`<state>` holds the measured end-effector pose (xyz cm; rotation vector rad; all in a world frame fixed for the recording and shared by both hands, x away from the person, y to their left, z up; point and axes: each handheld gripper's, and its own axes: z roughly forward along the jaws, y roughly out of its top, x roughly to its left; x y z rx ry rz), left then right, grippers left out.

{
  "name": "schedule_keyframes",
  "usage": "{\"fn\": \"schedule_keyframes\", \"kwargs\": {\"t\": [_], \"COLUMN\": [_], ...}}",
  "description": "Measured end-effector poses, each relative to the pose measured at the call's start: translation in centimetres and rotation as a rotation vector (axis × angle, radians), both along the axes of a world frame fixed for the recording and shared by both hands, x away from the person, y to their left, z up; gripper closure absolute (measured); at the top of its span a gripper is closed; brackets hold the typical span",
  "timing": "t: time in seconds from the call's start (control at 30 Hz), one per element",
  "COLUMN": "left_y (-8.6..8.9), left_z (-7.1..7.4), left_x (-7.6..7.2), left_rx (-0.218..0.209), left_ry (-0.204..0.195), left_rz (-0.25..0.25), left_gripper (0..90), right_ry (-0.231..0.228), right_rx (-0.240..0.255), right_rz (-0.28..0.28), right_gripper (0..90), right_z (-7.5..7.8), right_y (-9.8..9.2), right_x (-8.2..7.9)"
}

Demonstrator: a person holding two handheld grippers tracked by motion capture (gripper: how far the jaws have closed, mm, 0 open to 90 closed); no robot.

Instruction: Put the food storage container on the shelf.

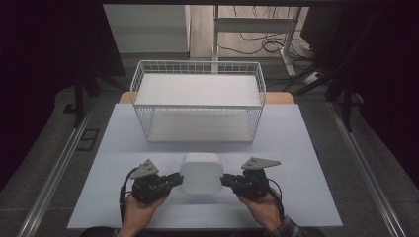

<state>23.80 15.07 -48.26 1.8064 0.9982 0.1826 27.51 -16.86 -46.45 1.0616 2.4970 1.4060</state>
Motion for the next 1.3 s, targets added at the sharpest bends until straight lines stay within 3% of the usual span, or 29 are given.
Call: {"fn": "schedule_keyframes", "kwargs": {"t": [0.17,0.37,0.47,0.6,0.8,1.3], "left_y": [0.0,-0.1,-0.1,0.3,0.9,1.0], "left_z": [0.7,1.7,1.7,1.2,0.5,-0.3], "left_x": [1.7,4.7,5.6,8.0,10.2,13.7], "left_rx": [-0.007,0.001,-0.009,-0.029,-0.059,-0.052], "left_ry": [-0.012,-0.035,-0.029,-0.003,0.025,0.068], "left_rz": [0.007,0.018,0.023,0.034,0.042,0.065], "left_gripper": [79.2,79.2,79.3,79.3,79.3,79.1], "right_ry": [-0.034,-0.044,-0.031,-0.007,-0.006,0.019], "right_rx": [-0.006,0.019,0.048,0.079,0.083,0.066], "right_rz": [-0.007,-0.039,-0.053,-0.069,-0.083,-0.120], "right_gripper": [78.4,78.2,78.0,78.0,78.0,77.8], "right_z": [0.8,1.5,1.4,1.2,0.8,0.0], "right_y": [0.1,0.3,0.2,0.3,1.1,1.8], "right_x": [1.1,4.0,5.5,7.3,9.7,12.9]}}
